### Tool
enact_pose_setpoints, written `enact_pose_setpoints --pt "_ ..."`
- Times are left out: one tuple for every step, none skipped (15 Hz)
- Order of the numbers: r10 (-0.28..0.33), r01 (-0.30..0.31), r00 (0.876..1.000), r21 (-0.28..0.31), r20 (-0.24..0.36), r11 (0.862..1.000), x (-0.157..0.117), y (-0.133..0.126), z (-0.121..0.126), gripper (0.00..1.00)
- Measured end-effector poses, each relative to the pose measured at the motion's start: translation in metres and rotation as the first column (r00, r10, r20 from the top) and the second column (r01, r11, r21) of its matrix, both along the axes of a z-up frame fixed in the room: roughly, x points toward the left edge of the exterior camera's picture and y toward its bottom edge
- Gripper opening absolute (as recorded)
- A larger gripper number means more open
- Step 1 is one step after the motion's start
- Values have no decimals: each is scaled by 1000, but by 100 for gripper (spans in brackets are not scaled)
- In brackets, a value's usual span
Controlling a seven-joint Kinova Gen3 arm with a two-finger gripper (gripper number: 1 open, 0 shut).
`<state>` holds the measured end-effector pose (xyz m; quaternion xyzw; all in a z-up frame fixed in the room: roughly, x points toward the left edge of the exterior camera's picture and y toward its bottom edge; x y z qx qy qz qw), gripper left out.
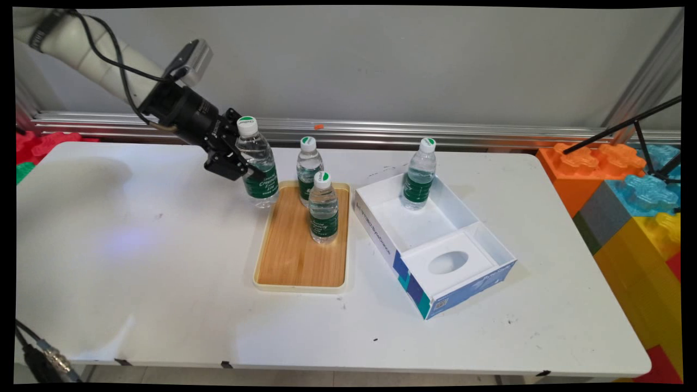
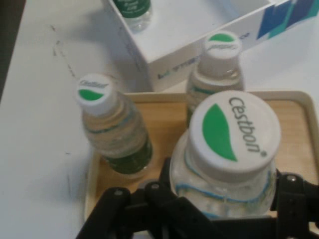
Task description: Place the picked object on the tray
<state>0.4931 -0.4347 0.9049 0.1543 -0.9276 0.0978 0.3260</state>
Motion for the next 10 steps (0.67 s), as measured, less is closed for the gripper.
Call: enact_pose_setpoints --pt "-3 3 1000 -2 -12 1000 5 -6 -7 0" --pt "-5 5 1000 -2 -22 1000 8 -11 -12 0" --pt "-7 7 999 -2 -33 1000 11 -15 -17 0" --pt "-10 10 999 -1 -45 1000 14 -21 -23 0" --pt "-13 13 999 -1 -52 1000 16 -24 -27 0" --pt "-17 17 998 -1 -60 1000 18 -28 -33 0" --pt "-21 21 998 -2 -65 1000 19 -30 -37 0" --pt "-28 28 997 -4 -70 1000 20 -34 -43 0" --pt "-34 34 997 -8 -72 999 21 -38 -50 0" --pt "-40 39 997 -10 -73 999 22 -40 -56 0"
